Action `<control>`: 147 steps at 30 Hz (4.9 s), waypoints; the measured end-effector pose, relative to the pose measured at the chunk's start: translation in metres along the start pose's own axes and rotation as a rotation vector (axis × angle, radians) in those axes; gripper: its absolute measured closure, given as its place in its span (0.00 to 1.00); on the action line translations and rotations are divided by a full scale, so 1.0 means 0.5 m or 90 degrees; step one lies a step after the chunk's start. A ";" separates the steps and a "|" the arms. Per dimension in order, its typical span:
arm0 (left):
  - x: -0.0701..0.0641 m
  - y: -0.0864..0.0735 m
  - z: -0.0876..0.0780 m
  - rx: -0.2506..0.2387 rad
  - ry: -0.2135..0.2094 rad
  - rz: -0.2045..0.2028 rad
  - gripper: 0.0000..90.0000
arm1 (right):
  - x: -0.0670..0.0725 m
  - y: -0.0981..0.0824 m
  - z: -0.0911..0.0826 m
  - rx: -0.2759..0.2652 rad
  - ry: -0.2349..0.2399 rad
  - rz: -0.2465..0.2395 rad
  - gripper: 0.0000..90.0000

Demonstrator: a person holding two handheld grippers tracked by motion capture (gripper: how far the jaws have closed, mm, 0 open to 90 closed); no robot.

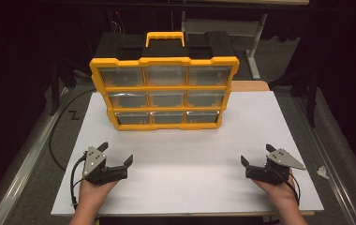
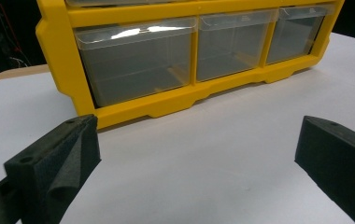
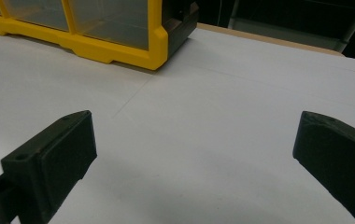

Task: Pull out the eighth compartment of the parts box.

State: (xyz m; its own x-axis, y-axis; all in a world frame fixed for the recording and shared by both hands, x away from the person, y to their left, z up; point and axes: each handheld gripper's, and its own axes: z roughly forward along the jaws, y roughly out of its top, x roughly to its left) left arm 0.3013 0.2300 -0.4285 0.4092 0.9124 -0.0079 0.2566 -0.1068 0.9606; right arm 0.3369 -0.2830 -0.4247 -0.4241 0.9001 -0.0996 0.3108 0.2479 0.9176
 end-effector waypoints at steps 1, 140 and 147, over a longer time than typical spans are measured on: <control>0.000 0.000 0.000 0.000 -0.001 -0.001 0.01 | 0.001 0.000 0.002 0.001 0.001 0.001 0.01; -0.009 -0.006 0.002 0.009 -0.007 0.028 0.01 | 0.198 0.056 0.132 0.120 -0.156 -0.677 0.01; -0.010 -0.006 0.002 0.010 -0.007 0.030 0.01 | 0.212 0.053 0.131 0.117 -0.163 -0.736 0.02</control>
State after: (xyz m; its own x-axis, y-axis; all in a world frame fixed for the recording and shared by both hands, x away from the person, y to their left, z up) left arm 0.2995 0.2252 -0.4317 0.4308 0.9018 0.0348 0.2504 -0.1565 0.9554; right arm 0.3558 -0.1576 -0.4360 -0.3572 0.1507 -0.9218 -0.0168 0.9857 0.1676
